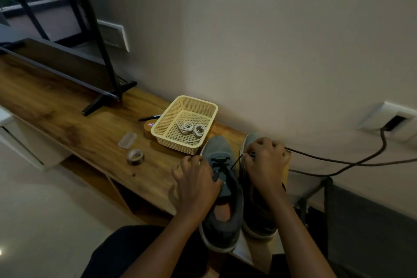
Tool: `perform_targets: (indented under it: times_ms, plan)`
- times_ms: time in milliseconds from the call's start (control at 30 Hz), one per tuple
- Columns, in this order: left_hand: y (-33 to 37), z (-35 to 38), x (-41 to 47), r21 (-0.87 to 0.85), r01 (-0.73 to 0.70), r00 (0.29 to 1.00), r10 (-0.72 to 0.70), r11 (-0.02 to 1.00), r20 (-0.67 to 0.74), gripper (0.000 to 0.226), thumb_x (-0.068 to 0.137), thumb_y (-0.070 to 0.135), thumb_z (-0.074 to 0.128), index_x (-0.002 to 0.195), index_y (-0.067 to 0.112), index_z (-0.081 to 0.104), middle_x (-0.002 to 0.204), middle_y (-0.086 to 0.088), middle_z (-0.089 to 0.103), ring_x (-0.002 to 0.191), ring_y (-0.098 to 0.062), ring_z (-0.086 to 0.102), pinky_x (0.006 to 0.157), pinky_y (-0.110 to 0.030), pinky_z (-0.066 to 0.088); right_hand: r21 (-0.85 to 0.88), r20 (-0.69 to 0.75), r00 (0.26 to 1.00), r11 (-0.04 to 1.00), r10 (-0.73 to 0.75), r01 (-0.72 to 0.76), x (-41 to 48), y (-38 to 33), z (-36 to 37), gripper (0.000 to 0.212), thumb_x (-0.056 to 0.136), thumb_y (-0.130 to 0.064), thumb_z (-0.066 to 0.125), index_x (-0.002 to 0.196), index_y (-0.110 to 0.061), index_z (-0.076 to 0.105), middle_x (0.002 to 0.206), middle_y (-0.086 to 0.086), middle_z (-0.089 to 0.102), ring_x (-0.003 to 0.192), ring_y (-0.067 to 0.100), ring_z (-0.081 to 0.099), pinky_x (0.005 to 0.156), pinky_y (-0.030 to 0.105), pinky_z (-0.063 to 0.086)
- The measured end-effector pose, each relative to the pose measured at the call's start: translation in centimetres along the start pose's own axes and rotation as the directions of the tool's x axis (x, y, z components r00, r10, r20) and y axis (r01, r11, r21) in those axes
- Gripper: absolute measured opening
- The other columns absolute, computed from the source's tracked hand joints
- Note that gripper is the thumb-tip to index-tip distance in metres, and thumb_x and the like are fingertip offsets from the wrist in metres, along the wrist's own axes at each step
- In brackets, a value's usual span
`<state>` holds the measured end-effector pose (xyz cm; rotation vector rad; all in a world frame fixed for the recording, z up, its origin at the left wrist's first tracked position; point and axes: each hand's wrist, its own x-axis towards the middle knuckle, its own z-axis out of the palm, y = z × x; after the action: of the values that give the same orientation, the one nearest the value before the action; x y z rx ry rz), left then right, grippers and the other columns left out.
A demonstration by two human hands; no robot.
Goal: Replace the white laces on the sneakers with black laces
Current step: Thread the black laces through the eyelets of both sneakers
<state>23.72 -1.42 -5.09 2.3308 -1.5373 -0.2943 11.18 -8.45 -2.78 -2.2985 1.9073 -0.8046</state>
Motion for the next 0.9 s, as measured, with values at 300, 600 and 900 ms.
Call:
perform_targets:
  times_ms: [300,600,900]
  plan:
    - [0.0,0.1,0.0,-0.002,0.002,1.000,-0.002,1.000,-0.004,0.030,0.082,0.046,0.059,0.104,0.025,0.057,0.135,0.007,0.043,0.133,-0.019,0.023,0.109,-0.045,0.015,-0.122,0.301,0.942,0.974,-0.145,0.189,-0.5,0.0,0.3,0.014,0.085,-0.029,0.063,0.094,-0.029,0.073,0.129,-0.005,0.053,0.130,0.030,0.028,0.106,0.049,0.014]
    - [0.1,0.5,0.1,0.005,-0.002,1.000,0.002,1.000,0.000,0.034,0.083,0.047,0.059,0.106,0.023,0.059,0.134,0.007,0.043,0.133,-0.019,0.023,0.108,-0.044,0.016,-0.014,0.097,0.986,0.990,0.139,-0.138,-0.1,0.2,-0.8,0.017,0.090,-0.023,0.058,0.098,-0.017,0.071,0.120,0.002,0.054,0.113,0.027,0.038,0.089,0.036,0.025]
    - [-0.1,0.2,0.2,-0.100,-0.015,1.000,0.016,0.995,0.010,0.027,0.084,0.044,0.058,0.104,0.032,0.043,0.129,0.007,0.044,0.130,-0.019,0.026,0.107,-0.043,0.022,0.007,0.295,0.955,1.000,-0.009,0.007,0.3,0.2,-1.4,0.024,0.085,-0.016,0.056,0.102,-0.029,0.068,0.095,-0.012,0.064,0.114,0.016,0.047,0.106,0.041,0.017]
